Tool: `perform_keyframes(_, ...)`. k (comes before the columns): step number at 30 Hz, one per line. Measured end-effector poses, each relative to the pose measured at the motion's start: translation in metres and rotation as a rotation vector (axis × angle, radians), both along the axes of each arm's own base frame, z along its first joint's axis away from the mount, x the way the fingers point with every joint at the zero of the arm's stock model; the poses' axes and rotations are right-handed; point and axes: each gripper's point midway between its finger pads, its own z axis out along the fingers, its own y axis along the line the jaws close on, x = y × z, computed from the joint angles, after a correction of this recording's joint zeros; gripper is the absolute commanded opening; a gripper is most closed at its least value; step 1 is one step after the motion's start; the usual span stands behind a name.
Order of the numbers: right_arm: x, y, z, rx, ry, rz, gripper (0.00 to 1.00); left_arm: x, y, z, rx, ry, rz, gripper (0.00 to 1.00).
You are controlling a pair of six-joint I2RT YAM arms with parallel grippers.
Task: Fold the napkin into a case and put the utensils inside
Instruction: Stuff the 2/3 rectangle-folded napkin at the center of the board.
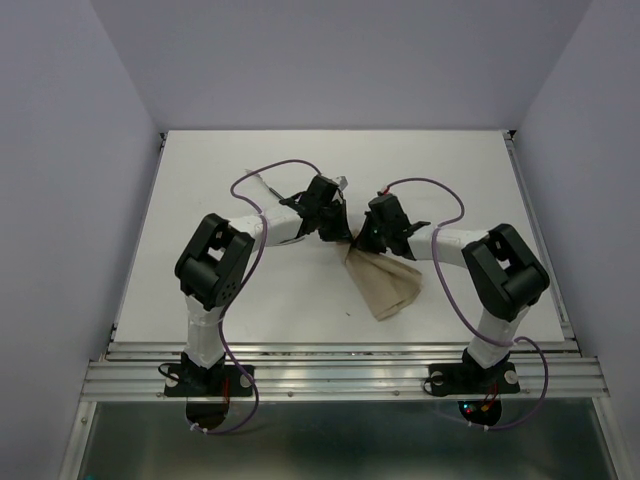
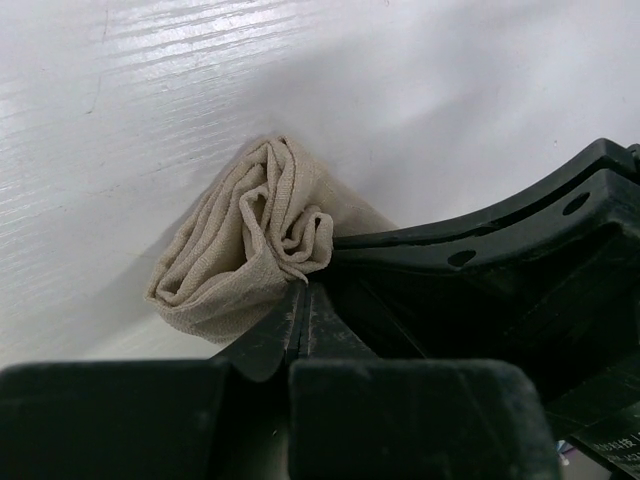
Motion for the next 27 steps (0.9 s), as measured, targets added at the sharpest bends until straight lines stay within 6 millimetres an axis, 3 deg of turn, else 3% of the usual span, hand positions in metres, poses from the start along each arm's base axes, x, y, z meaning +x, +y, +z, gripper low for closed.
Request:
perform_keyframes(7, -0.009, -0.008, 0.004, -0.035, -0.013, 0.037, 0.18, -0.005, -0.001, -0.004, -0.01, 0.014, -0.011, 0.0)
perform_keyframes(21, -0.012, -0.01, 0.008, -0.059, -0.023, 0.076, 0.32, -0.009, -0.002, -0.005, -0.02, 0.019, -0.031, 0.0)
perform_keyframes(27, -0.01, -0.011, 0.016, -0.059, -0.04, 0.071, 0.32, -0.009, -0.002, -0.004, -0.023, 0.02, -0.037, 0.0)
